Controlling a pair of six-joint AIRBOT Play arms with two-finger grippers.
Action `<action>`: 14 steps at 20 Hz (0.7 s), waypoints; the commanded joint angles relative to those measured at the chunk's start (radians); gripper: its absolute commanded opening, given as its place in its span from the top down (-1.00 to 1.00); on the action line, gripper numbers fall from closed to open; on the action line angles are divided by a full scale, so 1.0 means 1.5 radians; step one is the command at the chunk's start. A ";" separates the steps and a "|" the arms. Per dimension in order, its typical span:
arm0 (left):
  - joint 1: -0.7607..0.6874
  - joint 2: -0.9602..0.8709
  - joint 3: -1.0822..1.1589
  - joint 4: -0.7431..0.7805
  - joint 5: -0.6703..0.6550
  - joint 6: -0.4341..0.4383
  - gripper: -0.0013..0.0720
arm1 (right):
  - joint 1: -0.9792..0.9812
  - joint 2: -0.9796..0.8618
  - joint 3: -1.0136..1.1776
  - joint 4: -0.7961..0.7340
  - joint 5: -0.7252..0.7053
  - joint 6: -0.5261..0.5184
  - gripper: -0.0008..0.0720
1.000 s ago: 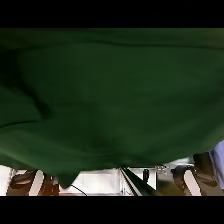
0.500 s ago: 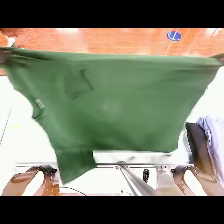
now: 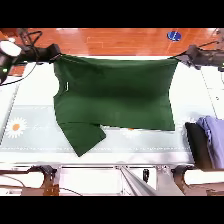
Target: Fold the shirts.
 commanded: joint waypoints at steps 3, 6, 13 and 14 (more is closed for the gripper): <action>0.008 -0.111 0.058 -0.096 -0.018 -0.009 0.93 | 0.012 -0.171 0.145 -0.003 0.009 0.073 0.93; 0.044 -0.107 0.088 -0.096 -0.153 0.030 0.93 | 0.000 -0.174 0.171 -0.026 0.088 0.062 0.92; 0.109 -0.115 0.069 -0.041 -0.445 0.079 0.93 | -0.022 -0.173 0.152 -0.252 0.270 0.115 0.93; 0.097 -0.115 0.042 -0.026 -0.437 0.080 0.93 | -0.021 -0.173 0.129 -0.261 0.258 0.115 0.92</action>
